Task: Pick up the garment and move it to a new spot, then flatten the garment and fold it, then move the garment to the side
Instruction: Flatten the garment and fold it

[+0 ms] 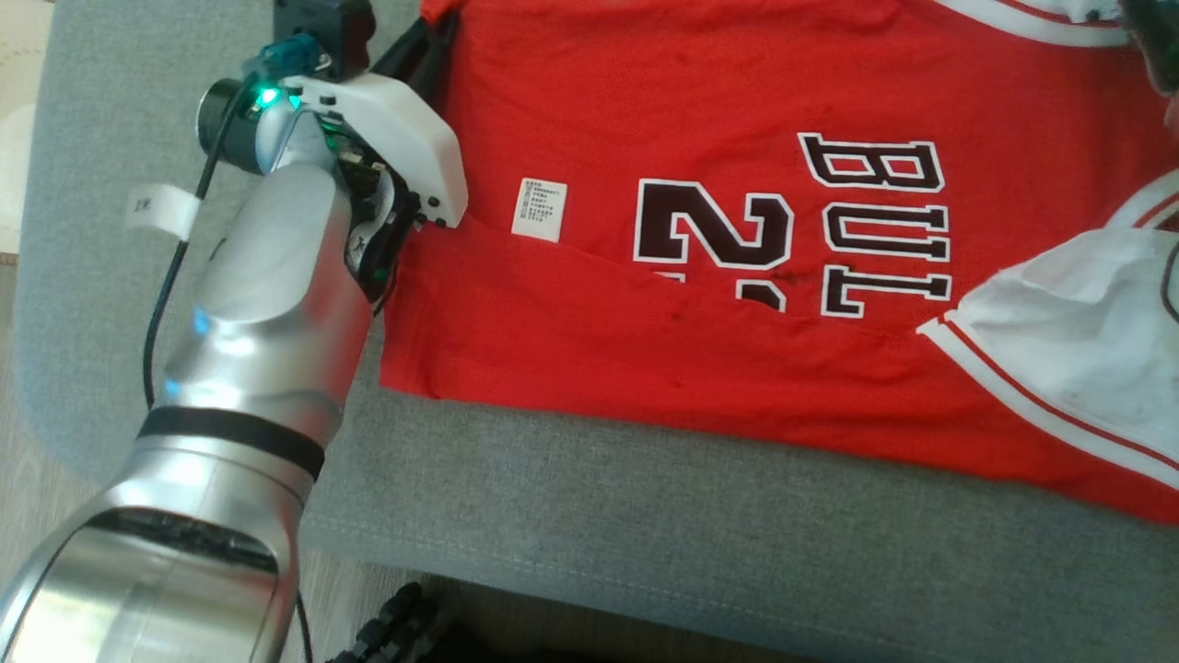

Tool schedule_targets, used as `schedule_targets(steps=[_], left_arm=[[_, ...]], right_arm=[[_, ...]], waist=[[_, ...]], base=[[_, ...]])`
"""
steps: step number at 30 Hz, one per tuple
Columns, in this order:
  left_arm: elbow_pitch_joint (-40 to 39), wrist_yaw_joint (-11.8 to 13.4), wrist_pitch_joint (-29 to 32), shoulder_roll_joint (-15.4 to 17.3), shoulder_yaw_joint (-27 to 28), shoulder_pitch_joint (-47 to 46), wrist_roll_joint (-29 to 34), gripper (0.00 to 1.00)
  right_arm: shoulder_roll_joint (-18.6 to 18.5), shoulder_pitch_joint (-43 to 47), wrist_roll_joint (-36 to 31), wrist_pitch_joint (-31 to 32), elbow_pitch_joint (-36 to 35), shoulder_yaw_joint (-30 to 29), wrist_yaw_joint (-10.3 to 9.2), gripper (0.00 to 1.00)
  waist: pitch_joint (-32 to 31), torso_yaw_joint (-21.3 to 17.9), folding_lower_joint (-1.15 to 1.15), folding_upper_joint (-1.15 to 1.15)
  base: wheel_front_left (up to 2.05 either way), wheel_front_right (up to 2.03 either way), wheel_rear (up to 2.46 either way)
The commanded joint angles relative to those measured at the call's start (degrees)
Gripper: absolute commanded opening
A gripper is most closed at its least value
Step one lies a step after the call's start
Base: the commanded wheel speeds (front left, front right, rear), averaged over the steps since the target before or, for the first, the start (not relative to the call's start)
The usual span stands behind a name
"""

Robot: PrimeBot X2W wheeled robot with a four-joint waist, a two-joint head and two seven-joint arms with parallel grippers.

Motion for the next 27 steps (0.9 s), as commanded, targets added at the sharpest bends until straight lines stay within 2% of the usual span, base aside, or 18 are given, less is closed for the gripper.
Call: schedule_targets(steps=[1, 8, 15, 21, 27], left_arm=[[-0.27, 0.25, -0.97, 1.72, 1.08, -1.59, -0.43, 0.00], [0.59, 3.09, -6.39, 2.85, 2.86, -3.92, -0.89, 0.00], [-1.14, 5.25, -7.62, 5.45, 5.15, -3.66, -1.01, 0.00], [-4.90, 6.47, -7.67, 6.67, 6.96, 2.08, -0.89, 0.00], [-8.18, 7.41, -7.68, 7.35, 9.63, 12.13, -1.23, 0.00]], right_arm=[[-0.16, -0.87, -0.89, -1.23, -0.70, -0.12, -0.05, 0.00], [-1.30, -3.18, -3.33, -11.74, -1.66, -4.38, -0.05, 0.00], [0.62, -2.58, -3.40, -19.82, -1.59, -7.78, -0.05, 0.00], [4.46, 2.45, -0.32, -23.57, -3.00, -5.89, -0.05, 0.00], [6.33, 14.15, 7.52, -24.72, -9.85, -1.54, -0.05, 0.00]], waist=[[-0.06, -0.34, -0.01, 0.00], [-1.04, -3.10, -0.01, 0.00], [-3.08, -7.24, -0.01, 0.00], [-6.71, -10.35, -0.01, 0.00], [-11.68, -13.02, -0.01, 0.00]], base=[[0.00, 0.00, 0.00], [0.00, 0.00, 0.00], [0.00, 0.00, 0.00], [0.00, 0.00, 0.00], [0.00, 0.00, 0.00]])
